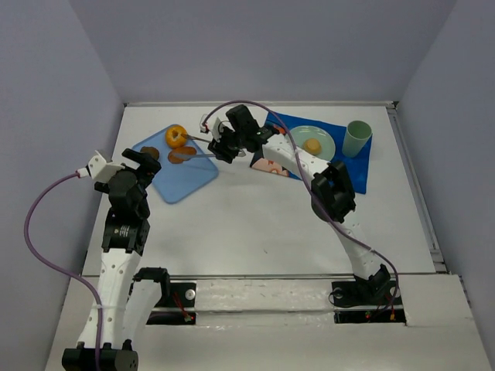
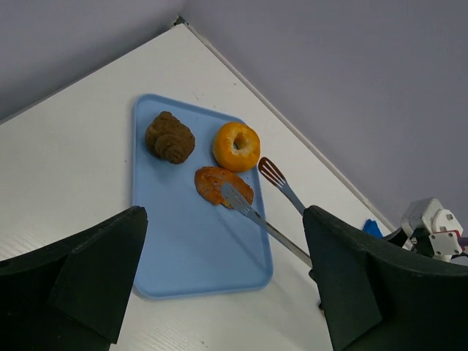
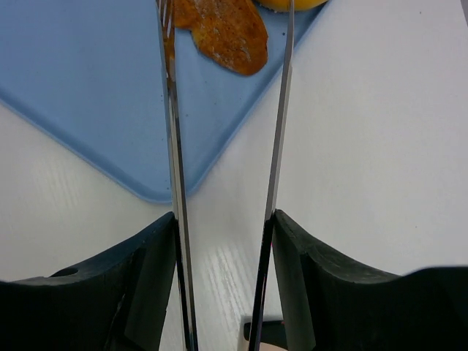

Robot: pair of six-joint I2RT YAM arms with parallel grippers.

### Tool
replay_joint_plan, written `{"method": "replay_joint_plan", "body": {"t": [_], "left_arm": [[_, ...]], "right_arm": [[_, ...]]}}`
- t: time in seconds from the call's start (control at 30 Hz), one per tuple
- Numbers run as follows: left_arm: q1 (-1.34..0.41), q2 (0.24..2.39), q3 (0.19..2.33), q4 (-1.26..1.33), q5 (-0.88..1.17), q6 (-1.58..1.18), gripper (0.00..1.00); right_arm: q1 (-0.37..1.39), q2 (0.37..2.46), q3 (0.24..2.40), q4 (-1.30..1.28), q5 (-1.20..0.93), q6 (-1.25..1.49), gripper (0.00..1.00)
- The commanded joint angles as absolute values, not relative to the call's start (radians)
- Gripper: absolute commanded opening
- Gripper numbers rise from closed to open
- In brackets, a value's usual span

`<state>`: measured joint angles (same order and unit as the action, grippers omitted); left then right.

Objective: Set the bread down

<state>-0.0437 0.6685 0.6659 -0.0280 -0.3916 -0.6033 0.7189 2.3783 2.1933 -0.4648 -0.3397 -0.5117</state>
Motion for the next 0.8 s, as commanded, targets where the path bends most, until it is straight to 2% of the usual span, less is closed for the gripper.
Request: {"method": "replay_joint_plan", "body": {"t": [0.0, 0.57, 0.7, 0.77], "left_arm": [[-0.040, 0.653, 0.666, 0.006, -0.388, -0.591, 0.99], [-0.040, 0.618, 0.660, 0.003, -0.408, -0.594, 0.99], [-0.040, 0.607, 0.658, 0.002, -0.426, -0.598, 0.99], [-0.041, 0.601, 0.657, 0.002, -0.431, -0.600, 0.99]], "right_arm": [[0.724, 2.388, 2.269, -0.477, -0.314, -0.569, 0.59], [0.724, 2.534, 2.394, -0.523, -0.301, -0.525, 0.69], [0.724, 2.556, 2.413, -0.534, -0.305, -0.511, 0.68], [0.724, 2.553, 2.413, -0.560, -0.333, -0.505, 0.61]]}}
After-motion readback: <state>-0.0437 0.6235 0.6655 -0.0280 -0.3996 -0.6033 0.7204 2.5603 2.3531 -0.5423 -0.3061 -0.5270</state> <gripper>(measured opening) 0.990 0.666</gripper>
